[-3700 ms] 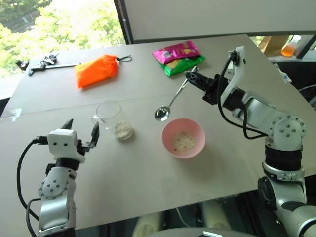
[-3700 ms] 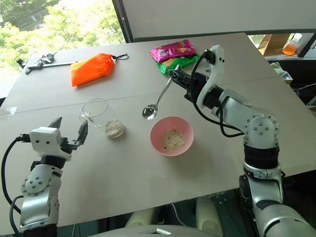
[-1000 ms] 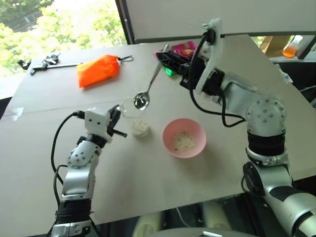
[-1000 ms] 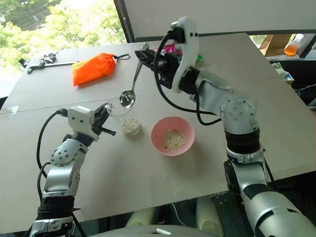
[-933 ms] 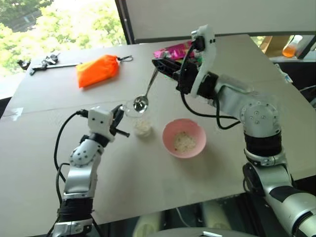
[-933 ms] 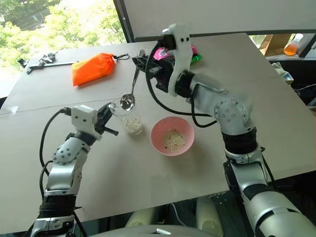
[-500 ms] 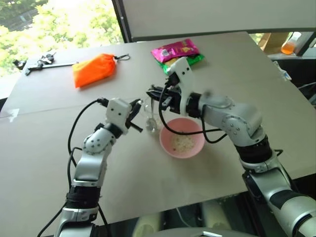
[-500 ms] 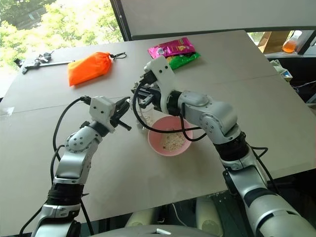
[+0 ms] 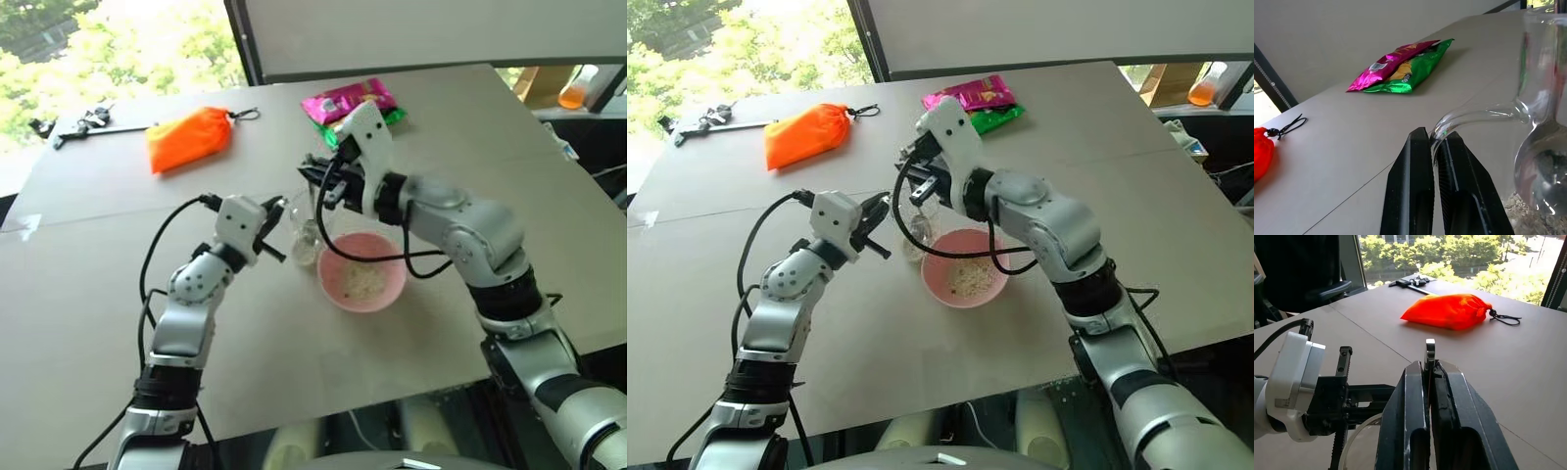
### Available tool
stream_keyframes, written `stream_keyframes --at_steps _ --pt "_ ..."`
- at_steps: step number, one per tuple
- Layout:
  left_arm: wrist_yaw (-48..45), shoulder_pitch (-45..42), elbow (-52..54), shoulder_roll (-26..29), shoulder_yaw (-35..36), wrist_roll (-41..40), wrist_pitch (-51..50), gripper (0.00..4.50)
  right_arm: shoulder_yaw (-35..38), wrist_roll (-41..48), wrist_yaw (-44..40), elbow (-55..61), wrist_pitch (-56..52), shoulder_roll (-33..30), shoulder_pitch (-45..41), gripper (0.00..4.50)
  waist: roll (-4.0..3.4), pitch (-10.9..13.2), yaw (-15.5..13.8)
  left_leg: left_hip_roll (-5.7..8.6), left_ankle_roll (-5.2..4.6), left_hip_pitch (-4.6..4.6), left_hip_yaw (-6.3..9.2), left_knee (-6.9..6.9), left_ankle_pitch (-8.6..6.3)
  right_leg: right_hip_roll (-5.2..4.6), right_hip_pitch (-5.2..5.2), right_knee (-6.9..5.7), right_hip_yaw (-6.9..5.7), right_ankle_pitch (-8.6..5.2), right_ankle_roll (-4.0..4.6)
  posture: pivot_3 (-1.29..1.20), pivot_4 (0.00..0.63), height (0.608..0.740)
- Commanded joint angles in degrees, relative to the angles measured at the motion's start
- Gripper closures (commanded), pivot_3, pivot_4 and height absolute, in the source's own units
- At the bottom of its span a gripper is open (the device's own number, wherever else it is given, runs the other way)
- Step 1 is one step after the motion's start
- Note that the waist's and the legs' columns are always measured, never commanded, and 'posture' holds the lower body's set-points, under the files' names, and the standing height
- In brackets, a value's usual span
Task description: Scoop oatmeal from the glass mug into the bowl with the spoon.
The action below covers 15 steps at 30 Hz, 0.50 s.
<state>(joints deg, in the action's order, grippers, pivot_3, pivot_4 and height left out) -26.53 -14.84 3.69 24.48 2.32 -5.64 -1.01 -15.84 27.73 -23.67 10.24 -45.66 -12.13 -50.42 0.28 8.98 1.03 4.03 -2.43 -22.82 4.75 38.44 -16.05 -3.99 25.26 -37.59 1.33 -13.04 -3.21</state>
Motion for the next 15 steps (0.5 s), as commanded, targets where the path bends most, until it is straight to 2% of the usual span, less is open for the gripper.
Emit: stream_keyframes --at_steps 1,4,8,15 --pt "-0.3 -0.5 0.0 0.1 -0.2 0.5 1.5 4.45 -1.1 -1.3 -1.9 2.7 1.0 0.1 0.4 4.50 0.00 0.0 0.0 0.00 0.00 0.00 0.00 0.00 0.00 0.00 0.00 -0.01 0.01 0.00 0.00 0.00 0.150 0.740" --pt "-0.2 -0.6 -0.4 0.1 -0.1 0.5 1.9 4.45 -2.0 -0.1 -2.6 4.4 -1.9 1.0 2.6 4.50 0.01 0.0 0.0 0.00 0.00 0.00 0.00 0.00 0.00 -0.01 0.00 -0.02 0.01 0.00 0.00 0.00 0.150 0.740" --pt "-0.1 -0.4 -0.9 0.2 0.1 0.5 2.4 4.45 1.1 2.5 -0.2 4.9 -6.4 4.6 4.3 4.50 0.02 0.0 0.0 0.00 0.01 0.01 0.00 0.02 0.00 -0.01 0.00 -0.06 0.01 0.00 0.00 0.00 0.150 0.740" --pt "-0.2 0.1 -1.8 0.2 -0.1 0.8 3.3 4.45 12.2 7.2 4.6 1.9 -12.9 9.8 0.3 4.50 0.02 0.0 0.0 0.01 0.03 0.02 0.00 0.04 0.02 -0.01 0.01 -0.11 0.01 0.00 0.00 0.00 0.150 0.740"
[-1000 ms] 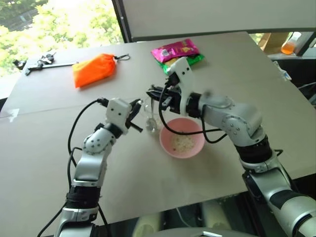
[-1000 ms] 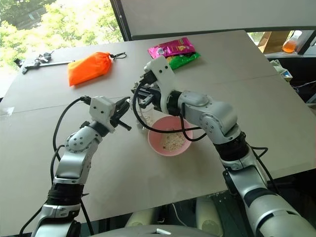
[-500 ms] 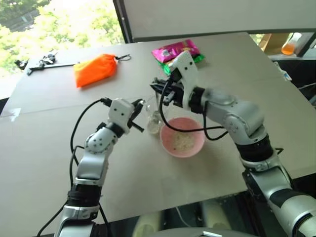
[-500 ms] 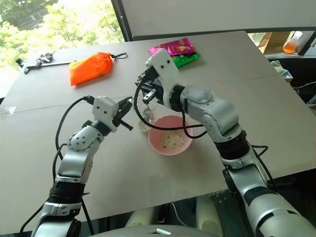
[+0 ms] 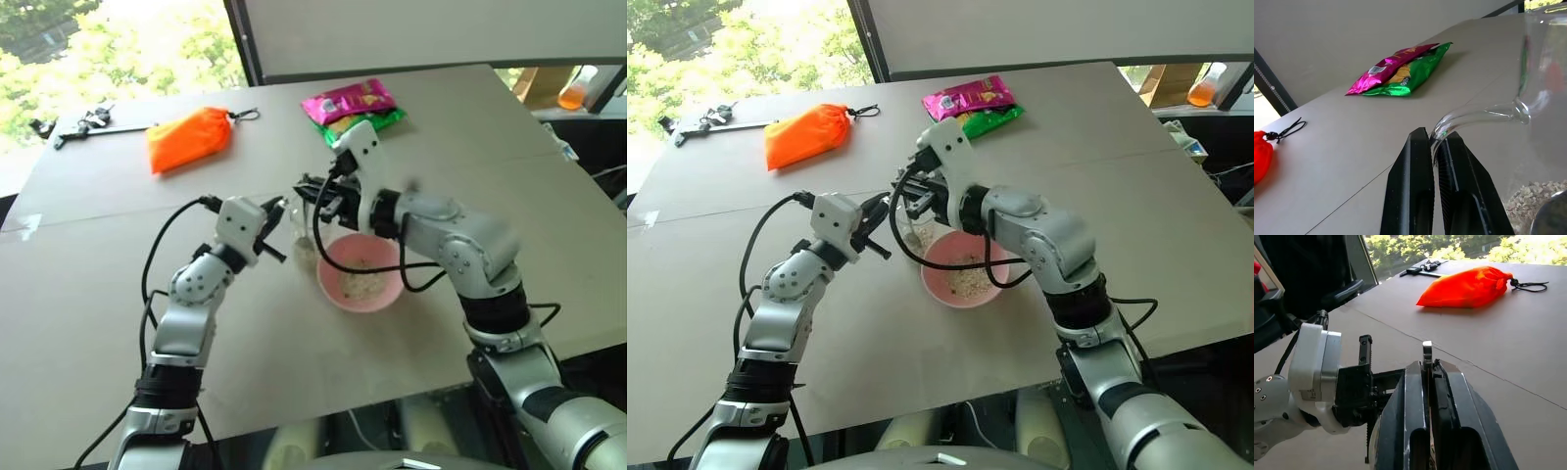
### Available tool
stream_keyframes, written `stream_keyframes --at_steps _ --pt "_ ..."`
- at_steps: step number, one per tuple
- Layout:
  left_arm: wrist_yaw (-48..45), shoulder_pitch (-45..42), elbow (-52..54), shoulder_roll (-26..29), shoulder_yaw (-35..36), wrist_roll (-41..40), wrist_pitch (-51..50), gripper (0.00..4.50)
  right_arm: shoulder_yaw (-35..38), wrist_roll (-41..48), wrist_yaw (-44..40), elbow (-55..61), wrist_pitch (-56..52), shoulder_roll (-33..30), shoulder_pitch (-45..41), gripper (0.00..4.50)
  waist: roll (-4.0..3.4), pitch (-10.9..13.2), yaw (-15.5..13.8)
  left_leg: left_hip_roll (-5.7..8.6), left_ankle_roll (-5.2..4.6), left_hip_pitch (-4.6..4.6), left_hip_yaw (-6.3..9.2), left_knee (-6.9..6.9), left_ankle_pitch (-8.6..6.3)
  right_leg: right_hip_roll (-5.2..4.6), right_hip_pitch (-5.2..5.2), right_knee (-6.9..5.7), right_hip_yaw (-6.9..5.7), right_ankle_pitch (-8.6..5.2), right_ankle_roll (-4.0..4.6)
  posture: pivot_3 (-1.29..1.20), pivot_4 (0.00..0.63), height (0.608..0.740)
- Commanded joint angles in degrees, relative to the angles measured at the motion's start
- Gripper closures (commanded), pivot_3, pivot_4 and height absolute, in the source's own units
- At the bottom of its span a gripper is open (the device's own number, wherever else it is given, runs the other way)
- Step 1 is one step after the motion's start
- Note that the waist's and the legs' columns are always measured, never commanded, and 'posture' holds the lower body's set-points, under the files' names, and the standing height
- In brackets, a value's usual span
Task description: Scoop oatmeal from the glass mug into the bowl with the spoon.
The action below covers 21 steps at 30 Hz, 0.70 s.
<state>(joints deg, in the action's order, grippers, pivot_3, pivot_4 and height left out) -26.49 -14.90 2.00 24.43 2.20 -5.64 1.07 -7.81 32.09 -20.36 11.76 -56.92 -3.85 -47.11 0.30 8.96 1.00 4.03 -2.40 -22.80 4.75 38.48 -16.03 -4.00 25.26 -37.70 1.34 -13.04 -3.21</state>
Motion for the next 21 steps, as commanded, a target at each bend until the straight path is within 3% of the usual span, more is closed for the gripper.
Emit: stream_keyframes --at_steps 1,21 --pt "-0.2 0.2 -0.2 0.3 0.0 0.8 1.3 4.45 5.0 3.1 1.7 0.1 -2.1 1.8 -3.5 4.50 0.00 0.0 0.0 0.00 0.00 0.01 0.00 0.00 0.00 0.00 0.00 -0.01 0.00 0.00 0.00 0.00 0.150 0.740" --pt "-0.1 -1.0 -4.7 0.1 -0.3 1.1 3.9 4.45 12.4 5.8 7.8 -0.4 -6.6 4.5 -5.8 4.50 -0.02 0.0 0.1 0.00 0.06 0.06 0.00 0.02 0.04 0.00 0.01 -0.16 0.01 0.00 0.01 0.00 0.150 0.740"
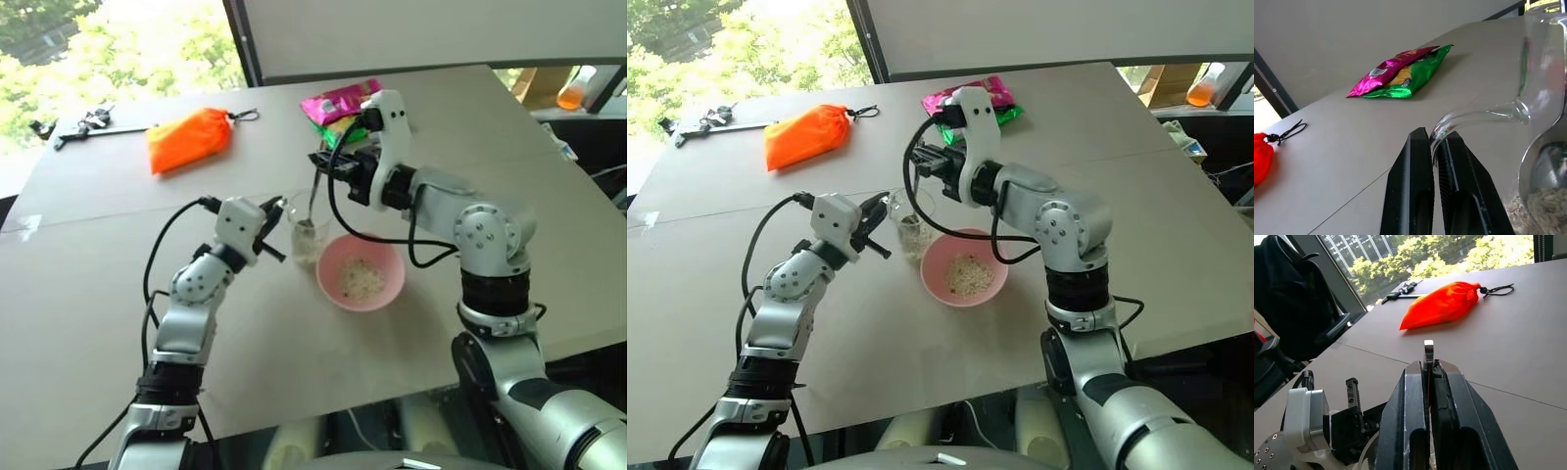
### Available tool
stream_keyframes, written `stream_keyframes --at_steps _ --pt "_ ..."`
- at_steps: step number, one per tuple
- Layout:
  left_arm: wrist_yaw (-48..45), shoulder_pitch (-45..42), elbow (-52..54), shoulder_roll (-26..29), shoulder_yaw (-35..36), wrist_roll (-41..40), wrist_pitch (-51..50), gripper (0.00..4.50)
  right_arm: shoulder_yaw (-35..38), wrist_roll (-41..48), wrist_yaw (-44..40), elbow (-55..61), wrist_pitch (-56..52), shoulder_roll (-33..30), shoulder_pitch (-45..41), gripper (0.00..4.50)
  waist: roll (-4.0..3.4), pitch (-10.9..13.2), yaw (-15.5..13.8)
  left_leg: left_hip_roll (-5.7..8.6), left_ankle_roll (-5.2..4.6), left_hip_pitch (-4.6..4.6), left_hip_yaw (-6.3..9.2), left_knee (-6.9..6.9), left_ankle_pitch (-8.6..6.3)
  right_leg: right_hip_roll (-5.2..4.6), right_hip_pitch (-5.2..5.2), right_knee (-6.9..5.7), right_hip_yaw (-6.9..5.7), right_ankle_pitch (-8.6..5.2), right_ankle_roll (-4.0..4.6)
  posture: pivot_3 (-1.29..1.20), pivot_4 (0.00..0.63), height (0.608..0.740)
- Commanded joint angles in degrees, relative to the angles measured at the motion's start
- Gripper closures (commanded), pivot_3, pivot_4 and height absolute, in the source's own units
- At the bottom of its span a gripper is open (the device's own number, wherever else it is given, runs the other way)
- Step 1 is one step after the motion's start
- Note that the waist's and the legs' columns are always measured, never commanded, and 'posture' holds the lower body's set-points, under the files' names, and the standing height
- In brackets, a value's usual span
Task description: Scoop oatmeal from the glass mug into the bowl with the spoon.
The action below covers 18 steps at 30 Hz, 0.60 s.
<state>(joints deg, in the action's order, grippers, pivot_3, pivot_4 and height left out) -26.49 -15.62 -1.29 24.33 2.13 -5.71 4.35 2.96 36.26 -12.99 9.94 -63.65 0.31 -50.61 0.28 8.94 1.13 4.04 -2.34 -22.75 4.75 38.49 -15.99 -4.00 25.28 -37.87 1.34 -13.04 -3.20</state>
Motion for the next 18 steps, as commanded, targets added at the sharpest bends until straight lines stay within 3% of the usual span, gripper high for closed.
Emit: stream_keyframes --at_steps 1,18 --pt "0.0 -0.4 -1.8 0.1 -0.3 1.2 0.7 4.45 1.7 1.6 0.6 1.5 0.1 0.3 -2.5 4.50 0.00 0.0 0.0 0.00 0.00 0.00 0.00 0.00 0.00 0.00 0.00 0.00 0.00 0.00 0.00 0.00 0.150 0.740" --pt "0.3 -0.6 -3.6 0.2 -0.3 1.5 1.6 4.45 0.7 1.5 0.4 2.2 1.1 -1.8 -3.6 4.50 0.01 0.0 0.1 0.00 0.04 0.03 0.00 0.00 0.03 0.00 0.00 -0.06 0.00 0.01 0.02 0.00 0.150 0.740"
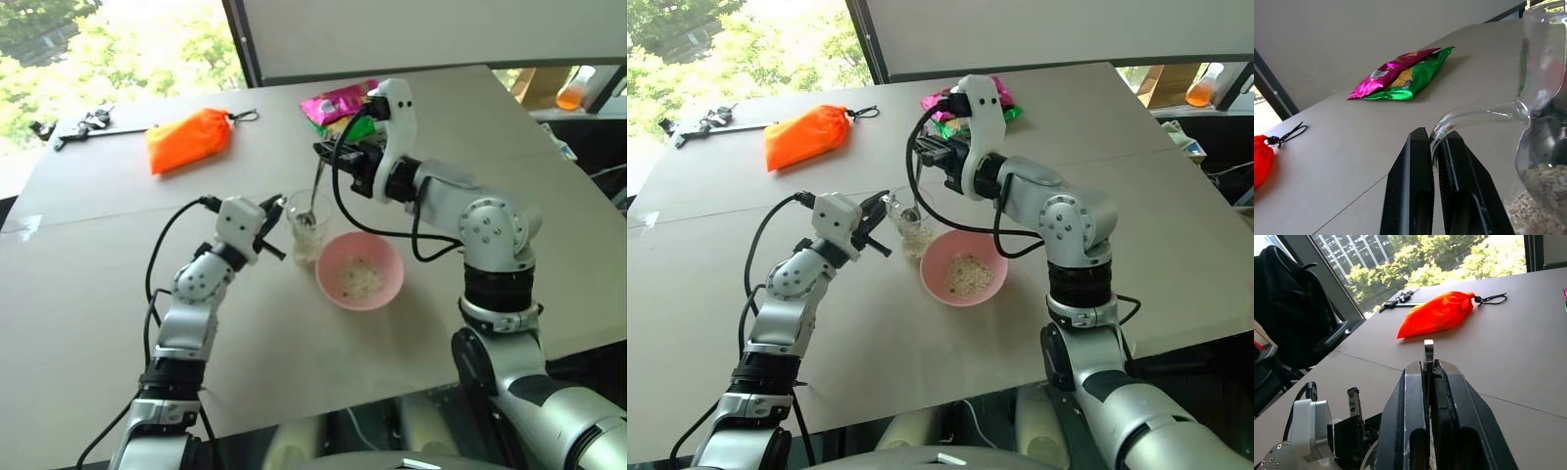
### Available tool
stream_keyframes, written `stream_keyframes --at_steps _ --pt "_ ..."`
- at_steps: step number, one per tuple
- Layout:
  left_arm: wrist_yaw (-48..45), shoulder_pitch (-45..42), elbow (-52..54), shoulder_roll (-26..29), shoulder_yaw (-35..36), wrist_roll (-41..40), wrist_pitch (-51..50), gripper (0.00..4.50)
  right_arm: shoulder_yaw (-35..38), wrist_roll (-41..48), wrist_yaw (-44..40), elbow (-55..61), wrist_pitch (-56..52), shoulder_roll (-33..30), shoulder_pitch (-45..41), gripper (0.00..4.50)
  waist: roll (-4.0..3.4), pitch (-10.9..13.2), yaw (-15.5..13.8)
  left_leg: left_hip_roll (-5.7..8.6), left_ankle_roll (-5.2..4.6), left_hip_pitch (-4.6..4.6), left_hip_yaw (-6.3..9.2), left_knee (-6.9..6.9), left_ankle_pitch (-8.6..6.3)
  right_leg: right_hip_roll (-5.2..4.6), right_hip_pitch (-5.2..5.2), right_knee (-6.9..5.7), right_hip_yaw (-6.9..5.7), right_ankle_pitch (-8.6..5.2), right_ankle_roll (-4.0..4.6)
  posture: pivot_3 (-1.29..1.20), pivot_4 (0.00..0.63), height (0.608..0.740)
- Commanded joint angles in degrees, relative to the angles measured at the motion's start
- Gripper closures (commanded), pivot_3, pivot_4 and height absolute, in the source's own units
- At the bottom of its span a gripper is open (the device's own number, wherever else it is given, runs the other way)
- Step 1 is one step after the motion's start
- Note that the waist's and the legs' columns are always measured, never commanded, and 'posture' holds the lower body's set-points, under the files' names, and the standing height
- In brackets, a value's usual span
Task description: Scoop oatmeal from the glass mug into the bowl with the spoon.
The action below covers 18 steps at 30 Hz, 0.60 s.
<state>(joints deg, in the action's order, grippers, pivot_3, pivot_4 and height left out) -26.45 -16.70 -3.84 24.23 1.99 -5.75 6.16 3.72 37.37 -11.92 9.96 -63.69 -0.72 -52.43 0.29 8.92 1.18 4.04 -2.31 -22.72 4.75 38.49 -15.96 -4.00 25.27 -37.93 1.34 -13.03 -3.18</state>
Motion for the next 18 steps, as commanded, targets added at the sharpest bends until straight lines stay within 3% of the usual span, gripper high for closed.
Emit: stream_keyframes --at_steps 1,18 --pt "0.3 0.4 -1.0 0.3 -0.2 1.5 -0.2 4.45 -0.1 0.5 -0.7 2.2 1.1 -0.9 -1.8 4.50 0.01 0.0 0.0 0.00 0.00 0.00 0.00 0.00 0.00 0.00 0.00 0.00 0.00 0.00 0.00 0.00 0.150 0.740" --pt "0.4 0.2 -1.3 0.1 -0.6 1.5 -0.3 4.45 0.8 2.5 1.0 2.7 0.0 -0.4 -0.9 4.50 0.01 0.0 0.0 0.00 0.00 0.00 0.00 0.00 0.00 0.00 0.00 -0.01 0.00 0.01 0.01 0.00 0.150 0.740"
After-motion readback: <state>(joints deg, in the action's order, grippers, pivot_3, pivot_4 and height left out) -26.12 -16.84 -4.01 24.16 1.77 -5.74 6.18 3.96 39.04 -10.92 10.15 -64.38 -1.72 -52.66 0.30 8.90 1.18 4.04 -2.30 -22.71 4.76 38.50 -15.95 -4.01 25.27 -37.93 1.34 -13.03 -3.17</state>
